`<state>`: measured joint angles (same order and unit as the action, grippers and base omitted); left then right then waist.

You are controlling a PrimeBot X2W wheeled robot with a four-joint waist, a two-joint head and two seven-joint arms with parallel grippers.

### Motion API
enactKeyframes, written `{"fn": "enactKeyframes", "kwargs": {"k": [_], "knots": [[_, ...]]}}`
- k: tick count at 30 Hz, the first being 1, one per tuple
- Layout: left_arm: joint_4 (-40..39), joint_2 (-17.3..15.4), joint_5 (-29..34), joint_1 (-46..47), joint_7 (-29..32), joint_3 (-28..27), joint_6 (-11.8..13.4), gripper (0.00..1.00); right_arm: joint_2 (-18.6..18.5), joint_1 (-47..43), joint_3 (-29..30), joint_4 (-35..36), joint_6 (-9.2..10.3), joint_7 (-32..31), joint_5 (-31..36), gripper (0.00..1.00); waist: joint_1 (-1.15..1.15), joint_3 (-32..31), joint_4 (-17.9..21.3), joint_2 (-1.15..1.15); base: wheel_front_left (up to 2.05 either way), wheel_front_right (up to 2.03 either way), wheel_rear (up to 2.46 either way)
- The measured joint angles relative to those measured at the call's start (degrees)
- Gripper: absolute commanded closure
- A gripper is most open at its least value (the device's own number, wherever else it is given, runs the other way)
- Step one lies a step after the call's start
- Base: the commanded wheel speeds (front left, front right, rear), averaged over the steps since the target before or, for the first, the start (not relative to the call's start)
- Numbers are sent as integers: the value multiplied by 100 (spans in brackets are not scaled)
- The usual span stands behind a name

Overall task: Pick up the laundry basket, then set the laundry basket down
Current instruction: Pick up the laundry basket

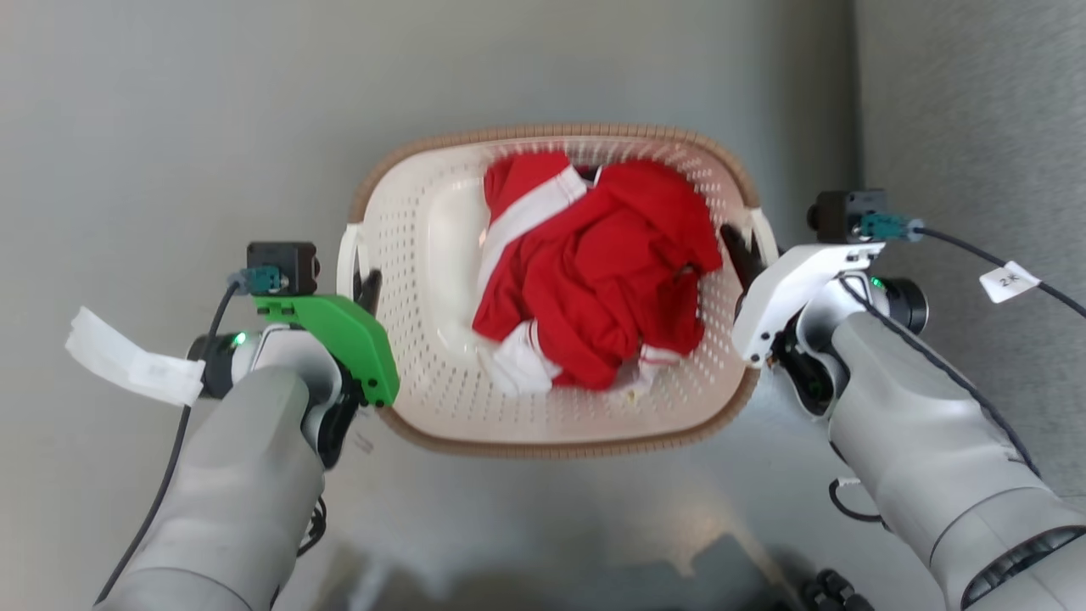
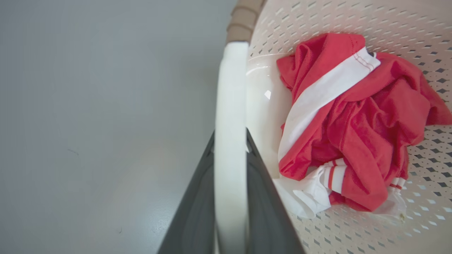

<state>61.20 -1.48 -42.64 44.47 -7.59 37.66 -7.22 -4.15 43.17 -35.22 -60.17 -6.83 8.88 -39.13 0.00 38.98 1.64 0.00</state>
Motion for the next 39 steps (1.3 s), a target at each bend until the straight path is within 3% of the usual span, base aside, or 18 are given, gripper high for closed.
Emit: {"fn": "enactKeyframes", "kwargs": {"k": [21,39], "knots": [[260,-2,-638,-715,675,313,-9,100,-7,-625,-554,-30,38,-1123,-1090,100,0,-1707,126,0,0,0,0],[360,-3,-1061,-1217,1359,488,-9,100,-30,-989,-926,-58,88,-1804,-1577,100,0,-2901,199,0,0,0,0]]}}
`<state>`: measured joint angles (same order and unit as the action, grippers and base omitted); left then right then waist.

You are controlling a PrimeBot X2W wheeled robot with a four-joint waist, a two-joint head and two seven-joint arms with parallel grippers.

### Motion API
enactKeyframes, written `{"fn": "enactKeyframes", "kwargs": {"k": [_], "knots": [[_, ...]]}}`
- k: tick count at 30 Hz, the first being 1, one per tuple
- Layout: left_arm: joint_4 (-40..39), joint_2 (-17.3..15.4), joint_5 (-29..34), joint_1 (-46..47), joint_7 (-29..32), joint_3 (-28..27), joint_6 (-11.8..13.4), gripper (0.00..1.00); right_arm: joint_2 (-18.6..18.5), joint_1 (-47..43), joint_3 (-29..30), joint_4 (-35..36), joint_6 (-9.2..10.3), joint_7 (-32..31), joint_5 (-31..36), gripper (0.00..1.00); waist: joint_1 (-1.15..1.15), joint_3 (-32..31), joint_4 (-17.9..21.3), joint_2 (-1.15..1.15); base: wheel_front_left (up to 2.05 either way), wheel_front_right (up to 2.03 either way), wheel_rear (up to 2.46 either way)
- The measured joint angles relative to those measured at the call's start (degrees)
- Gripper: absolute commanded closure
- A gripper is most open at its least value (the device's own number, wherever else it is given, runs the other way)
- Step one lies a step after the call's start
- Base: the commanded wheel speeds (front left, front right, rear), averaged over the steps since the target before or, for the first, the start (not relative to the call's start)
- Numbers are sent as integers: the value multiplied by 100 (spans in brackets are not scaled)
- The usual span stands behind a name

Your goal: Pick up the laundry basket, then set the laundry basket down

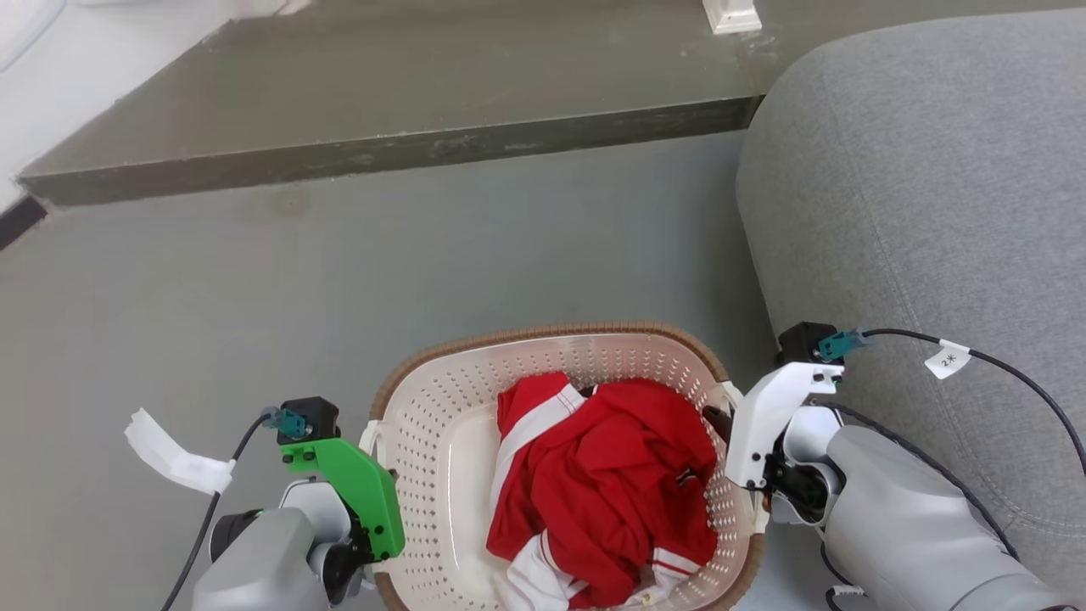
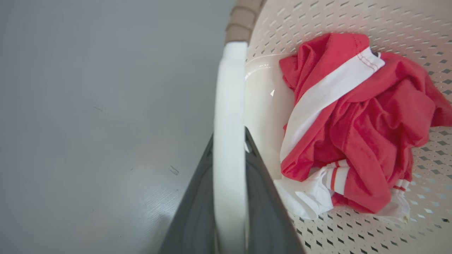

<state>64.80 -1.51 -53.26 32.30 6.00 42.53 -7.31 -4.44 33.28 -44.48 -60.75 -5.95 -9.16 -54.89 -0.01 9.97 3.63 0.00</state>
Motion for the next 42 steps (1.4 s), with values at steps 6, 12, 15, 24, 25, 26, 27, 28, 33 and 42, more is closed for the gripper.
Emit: {"fn": "enactKeyframes", "kwargs": {"k": [6,12,15,24,25,26,27,28,33,42], "knots": [[81,1,-32,5,110,19,0,100,-1,0,-66,0,1,-94,-116,100,0,-36,15,0,0,0,0],[123,1,-60,9,188,34,-1,100,-3,1,-153,0,1,-132,-176,100,0,-42,21,0,0,0,0],[126,1,-103,10,198,34,-2,100,-4,4,-178,-1,2,-132,-176,100,0,-38,24,0,0,0,0],[126,0,-215,13,201,43,-7,100,-14,25,-267,-9,2,-131,-221,100,0,2,41,0,0,0,0],[126,0,-229,14,201,45,-7,100,-14,28,-277,-11,2,-131,-231,100,0,8,42,0,0,0,0],[127,-1,-242,16,201,46,-7,100,-15,30,-286,-13,2,-131,-246,100,0,13,43,0,0,0,0],[127,-1,-248,17,201,48,-7,100,-15,30,-292,-16,2,-130,-266,100,0,19,45,0,0,0,0],[130,-2,-248,19,201,53,-7,100,-15,30,-302,-20,2,-130,-270,100,0,24,45,0,0,0,0],[134,-3,-254,27,200,80,-7,100,-16,36,-359,-35,2,-122,-318,100,0,49,47,0,0,0,0],[131,-11,-302,83,153,131,-8,100,-22,118,-444,-44,2,-89,-374,100,0,141,45,0,0,0,0]]}}
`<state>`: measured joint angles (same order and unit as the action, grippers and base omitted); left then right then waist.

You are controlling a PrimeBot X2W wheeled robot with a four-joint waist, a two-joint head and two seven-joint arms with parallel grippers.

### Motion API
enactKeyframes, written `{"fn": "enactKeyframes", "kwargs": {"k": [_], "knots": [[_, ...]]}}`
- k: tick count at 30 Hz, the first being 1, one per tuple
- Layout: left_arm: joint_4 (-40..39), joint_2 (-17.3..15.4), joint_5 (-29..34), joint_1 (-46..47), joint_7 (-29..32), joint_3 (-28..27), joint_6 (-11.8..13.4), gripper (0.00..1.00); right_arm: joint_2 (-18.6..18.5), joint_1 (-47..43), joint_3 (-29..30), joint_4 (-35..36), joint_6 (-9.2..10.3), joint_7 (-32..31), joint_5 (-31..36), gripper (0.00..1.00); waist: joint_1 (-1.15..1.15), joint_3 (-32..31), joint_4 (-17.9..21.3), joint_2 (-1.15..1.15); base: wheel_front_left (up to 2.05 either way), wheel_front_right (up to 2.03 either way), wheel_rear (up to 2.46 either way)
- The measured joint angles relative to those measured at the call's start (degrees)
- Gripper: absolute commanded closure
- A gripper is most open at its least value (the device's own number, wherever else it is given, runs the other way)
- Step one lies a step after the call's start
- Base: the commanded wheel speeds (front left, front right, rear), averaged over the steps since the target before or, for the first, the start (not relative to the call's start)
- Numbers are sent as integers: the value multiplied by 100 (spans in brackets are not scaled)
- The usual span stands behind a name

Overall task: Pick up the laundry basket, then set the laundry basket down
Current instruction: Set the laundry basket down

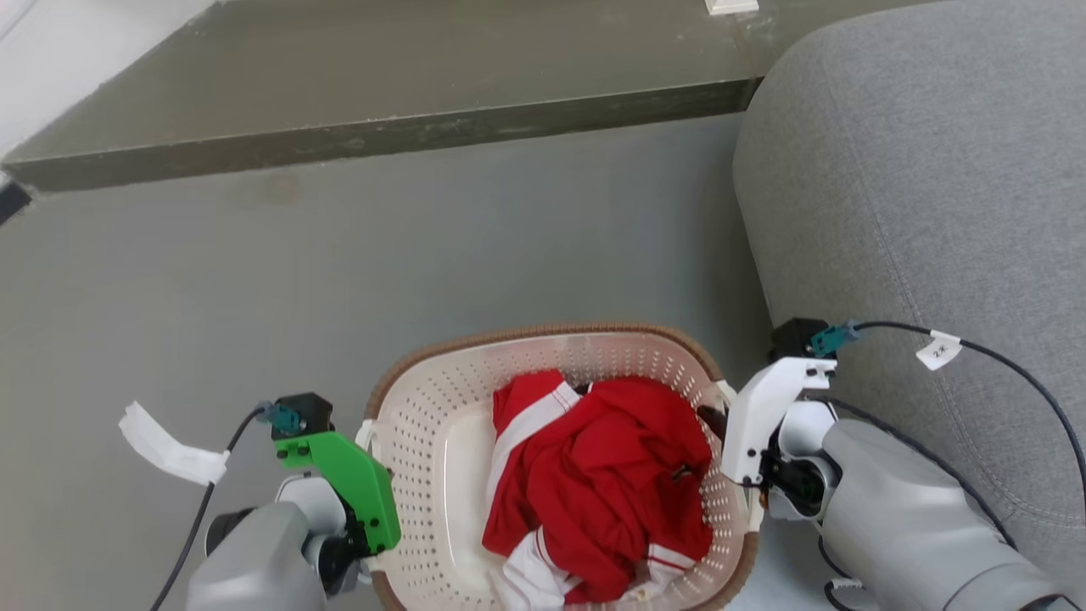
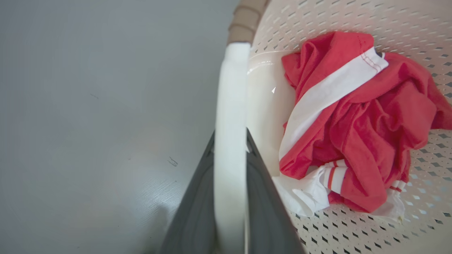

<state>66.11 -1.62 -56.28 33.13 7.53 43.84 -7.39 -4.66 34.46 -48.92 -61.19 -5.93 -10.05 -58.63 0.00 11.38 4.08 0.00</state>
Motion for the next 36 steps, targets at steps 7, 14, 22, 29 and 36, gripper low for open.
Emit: {"fn": "enactKeyframes", "kwargs": {"k": [7,14,22,29,36], "knots": [[0,-9,0,160,-54,25,0,100,-19,152,-62,-3,0,58,-1,100,0,160,-3,0,0,0,0],[38,-12,4,329,-200,30,0,100,-21,285,-125,-16,-1,177,-1,100,0,363,-1,0,0,0,0],[58,-9,4,537,-370,-16,0,100,-15,527,-136,-66,-1,460,10,100,0,701,1,0,0,0,0],[35,-10,-1,768,-514,-80,0,100,-11,797,-105,-85,-3,746,23,100,0,1091,-12,0,0,0,0],[-21,-10,8,1075,-735,-88,0,100,-13,1105,-69,-105,-4,965,31,100,1,1614,-36,0,0,0,0]]}}
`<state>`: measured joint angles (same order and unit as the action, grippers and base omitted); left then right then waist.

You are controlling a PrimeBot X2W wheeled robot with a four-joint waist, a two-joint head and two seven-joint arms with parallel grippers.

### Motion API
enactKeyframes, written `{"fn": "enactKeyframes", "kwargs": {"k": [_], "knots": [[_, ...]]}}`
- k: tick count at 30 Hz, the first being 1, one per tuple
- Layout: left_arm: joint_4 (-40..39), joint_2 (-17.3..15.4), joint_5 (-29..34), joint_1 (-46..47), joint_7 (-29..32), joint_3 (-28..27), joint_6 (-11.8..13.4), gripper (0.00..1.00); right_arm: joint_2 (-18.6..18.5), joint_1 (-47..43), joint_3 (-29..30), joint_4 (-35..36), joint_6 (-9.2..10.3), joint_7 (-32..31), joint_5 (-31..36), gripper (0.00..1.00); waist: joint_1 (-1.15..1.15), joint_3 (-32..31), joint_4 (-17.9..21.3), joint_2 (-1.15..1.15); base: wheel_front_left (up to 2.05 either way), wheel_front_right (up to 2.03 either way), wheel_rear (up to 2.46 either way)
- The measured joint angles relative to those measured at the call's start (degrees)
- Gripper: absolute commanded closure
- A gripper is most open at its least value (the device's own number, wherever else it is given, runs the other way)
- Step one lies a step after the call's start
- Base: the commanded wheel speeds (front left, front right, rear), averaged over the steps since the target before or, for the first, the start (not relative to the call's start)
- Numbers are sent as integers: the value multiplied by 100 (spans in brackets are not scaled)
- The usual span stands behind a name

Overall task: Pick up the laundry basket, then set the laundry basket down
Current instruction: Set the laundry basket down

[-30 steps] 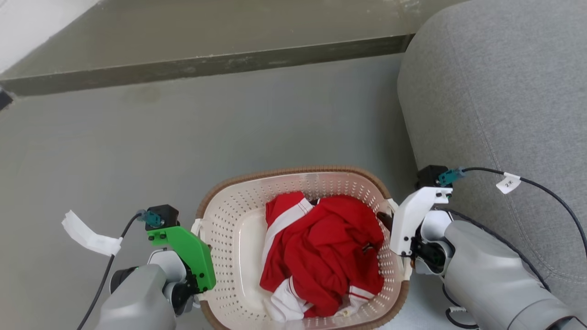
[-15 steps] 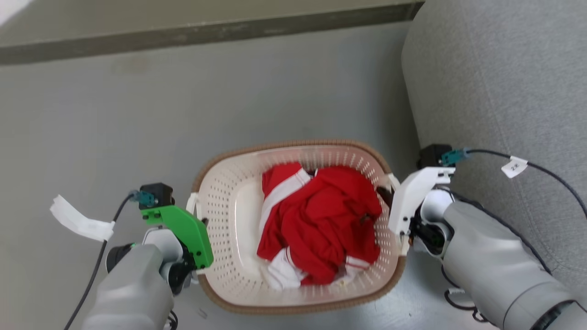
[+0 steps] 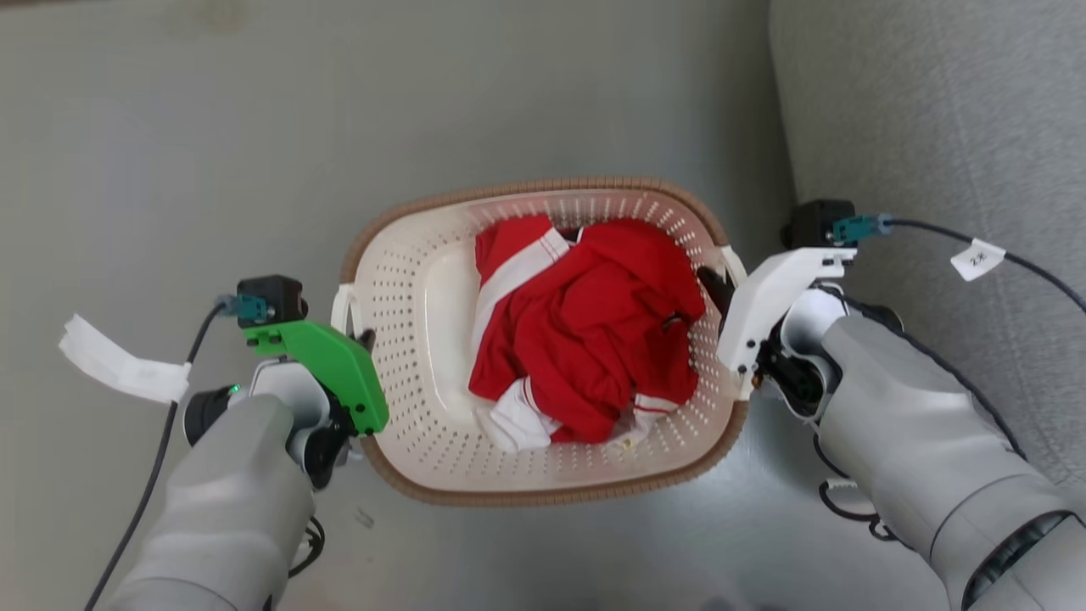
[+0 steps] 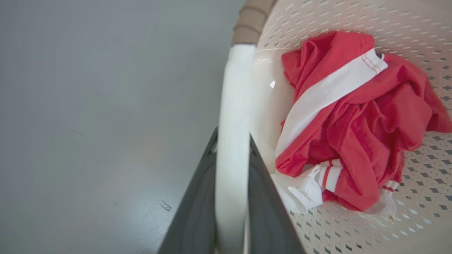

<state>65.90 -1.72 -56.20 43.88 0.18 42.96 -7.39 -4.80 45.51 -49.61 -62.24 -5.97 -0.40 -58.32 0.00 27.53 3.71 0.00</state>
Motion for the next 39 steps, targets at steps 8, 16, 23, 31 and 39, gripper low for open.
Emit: {"fn": "enactKeyframes", "kwargs": {"k": [8,16,23,31,39], "knots": [[12,-1,8,271,-82,-14,0,100,2,187,40,-25,-1,197,16,100,0,558,-15,0,0,0,0],[11,-12,55,583,-182,-32,0,100,-4,420,79,-27,-4,417,13,100,0,1098,-29,0,0,0,0],[24,-15,56,682,-282,-42,0,100,-5,499,59,-27,-4,526,13,100,0,1444,-42,0,0,0,0],[41,-12,51,958,-412,-67,0,100,-53,787,53,-34,-15,650,13,100,1,1824,-68,0,0,0,0],[89,-10,51,1135,-490,-71,0,100,-55,954,56,-33,-15,733,-24,100,1,2136,-116,0,0,0,0]]}}
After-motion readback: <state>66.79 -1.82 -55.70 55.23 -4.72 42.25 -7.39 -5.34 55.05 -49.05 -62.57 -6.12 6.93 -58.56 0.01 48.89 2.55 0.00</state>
